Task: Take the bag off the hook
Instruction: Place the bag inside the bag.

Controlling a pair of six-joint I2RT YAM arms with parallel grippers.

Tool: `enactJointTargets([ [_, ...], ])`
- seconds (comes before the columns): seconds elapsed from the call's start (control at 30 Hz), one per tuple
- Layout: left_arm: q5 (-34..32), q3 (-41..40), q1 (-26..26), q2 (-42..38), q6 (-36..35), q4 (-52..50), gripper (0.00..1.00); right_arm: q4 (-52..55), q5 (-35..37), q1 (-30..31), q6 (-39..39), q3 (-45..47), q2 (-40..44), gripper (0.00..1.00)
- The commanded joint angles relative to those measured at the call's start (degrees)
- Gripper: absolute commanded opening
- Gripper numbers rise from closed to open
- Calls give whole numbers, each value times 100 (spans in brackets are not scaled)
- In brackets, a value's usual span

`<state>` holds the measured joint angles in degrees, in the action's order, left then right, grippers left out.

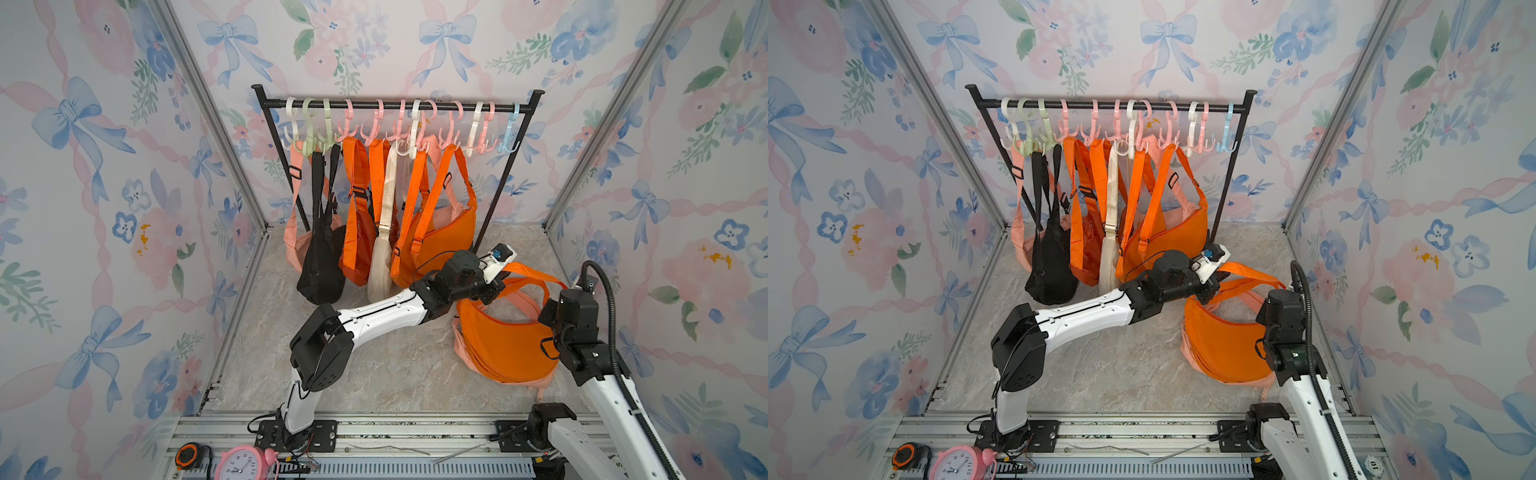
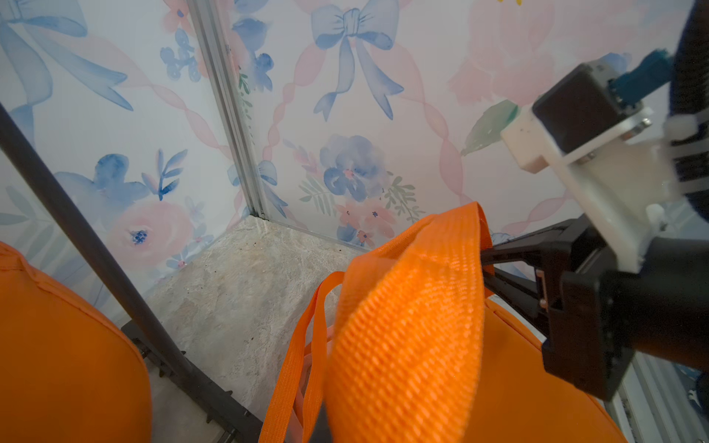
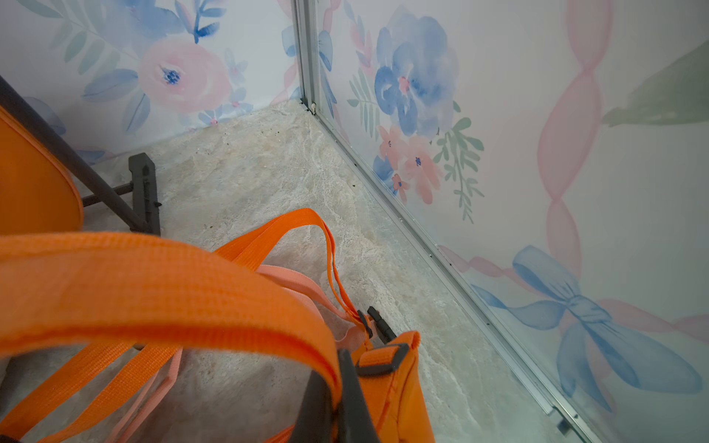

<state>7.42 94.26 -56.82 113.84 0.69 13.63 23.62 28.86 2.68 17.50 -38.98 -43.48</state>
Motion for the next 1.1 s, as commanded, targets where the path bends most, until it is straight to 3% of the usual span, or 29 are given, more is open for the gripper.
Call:
enactJointTargets([
  [0.0, 261, 433, 147, 364, 63, -38, 0, -725, 34, -172, 143, 178, -217, 0],
  [0.47, -43, 2673, 232, 2358, -82, -1346, 3, -1906, -443, -1017, 523, 632, -1460, 0],
  [0.67, 149, 3358, 349, 2971, 362, -1706, 15, -2183, -671, -1336, 646, 653, -1805, 1],
  [0.8, 382, 3669, 434, 3232, 620, -1849, 34, -2291, -948, -1541, 760, 625, -2065, 2],
  [0.97, 418, 3769, 441, 3296, 660, -1936, 47, -2385, -1069, -1652, 864, 595, -2355, 5],
  [1.07, 533, 3739, 451, 3247, 687, -1943, 51, -2412, -1148, -1704, 901, 560, -2483, 11],
])
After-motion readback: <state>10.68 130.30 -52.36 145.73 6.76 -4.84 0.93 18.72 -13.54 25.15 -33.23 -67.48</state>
